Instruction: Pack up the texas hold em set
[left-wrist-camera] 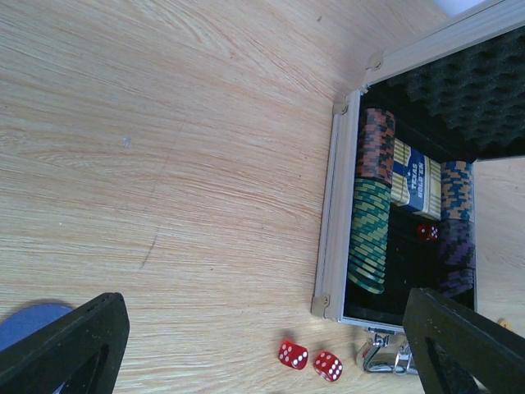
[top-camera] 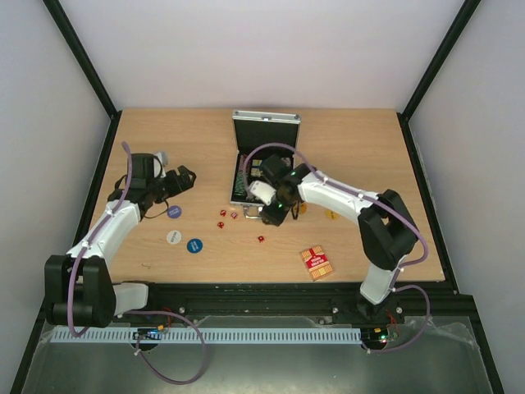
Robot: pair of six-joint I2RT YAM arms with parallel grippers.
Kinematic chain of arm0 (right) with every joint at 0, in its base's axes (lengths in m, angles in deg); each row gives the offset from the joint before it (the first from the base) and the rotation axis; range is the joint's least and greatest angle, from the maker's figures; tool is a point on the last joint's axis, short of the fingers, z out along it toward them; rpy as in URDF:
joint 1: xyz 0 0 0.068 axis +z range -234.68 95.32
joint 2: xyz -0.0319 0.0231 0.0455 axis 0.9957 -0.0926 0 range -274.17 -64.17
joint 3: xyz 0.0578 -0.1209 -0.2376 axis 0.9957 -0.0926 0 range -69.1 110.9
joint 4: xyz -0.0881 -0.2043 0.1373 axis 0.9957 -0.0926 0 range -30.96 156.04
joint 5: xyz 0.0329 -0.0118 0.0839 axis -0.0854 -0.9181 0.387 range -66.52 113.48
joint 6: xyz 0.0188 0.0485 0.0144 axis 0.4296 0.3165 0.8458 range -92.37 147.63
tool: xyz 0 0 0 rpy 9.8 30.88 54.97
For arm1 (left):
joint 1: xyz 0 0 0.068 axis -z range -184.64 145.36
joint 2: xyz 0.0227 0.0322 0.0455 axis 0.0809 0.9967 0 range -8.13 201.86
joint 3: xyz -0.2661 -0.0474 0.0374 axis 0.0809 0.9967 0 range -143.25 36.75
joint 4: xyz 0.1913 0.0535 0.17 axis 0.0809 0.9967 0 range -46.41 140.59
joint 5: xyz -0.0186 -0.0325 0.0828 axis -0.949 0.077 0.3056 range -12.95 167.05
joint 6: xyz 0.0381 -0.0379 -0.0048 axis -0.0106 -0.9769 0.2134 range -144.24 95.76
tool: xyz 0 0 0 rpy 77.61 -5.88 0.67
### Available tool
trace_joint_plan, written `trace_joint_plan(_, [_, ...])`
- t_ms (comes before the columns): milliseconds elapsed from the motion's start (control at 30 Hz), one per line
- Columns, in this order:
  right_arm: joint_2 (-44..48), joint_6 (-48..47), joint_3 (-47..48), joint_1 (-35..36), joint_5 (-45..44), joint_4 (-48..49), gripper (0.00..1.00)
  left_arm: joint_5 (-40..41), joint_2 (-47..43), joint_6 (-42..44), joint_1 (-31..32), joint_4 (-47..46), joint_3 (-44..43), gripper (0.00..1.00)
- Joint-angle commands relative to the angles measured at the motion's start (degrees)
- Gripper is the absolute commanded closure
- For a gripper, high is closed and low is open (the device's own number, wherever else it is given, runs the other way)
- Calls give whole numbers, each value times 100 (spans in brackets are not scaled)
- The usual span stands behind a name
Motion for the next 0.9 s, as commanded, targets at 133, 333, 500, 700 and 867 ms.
trace_joint_plan(133, [33, -371, 449, -1437, -56, -927, 52, -149, 83, -29, -47, -26, 69, 5])
trace_joint_plan(333, [-291, -746, 785, -1918, -158, -1432, 32, -158, 72, -28, -46, -28, 73, 5])
trace_joint_plan(500, [-636, -897, 1006, -1989, -97, -1624, 21, -142, 12, -19, -50, -36, 90, 5])
trace_joint_plan(700, [-962, -1196, 1098, -1989, -268, -1611, 27, -174, 29, -19, -50, -44, 94, 5])
trace_joint_plan(867, [-1134, -1258, 993, -1989, -507, -1326, 31, -193, 56, -19, -50, -54, 92, 5])
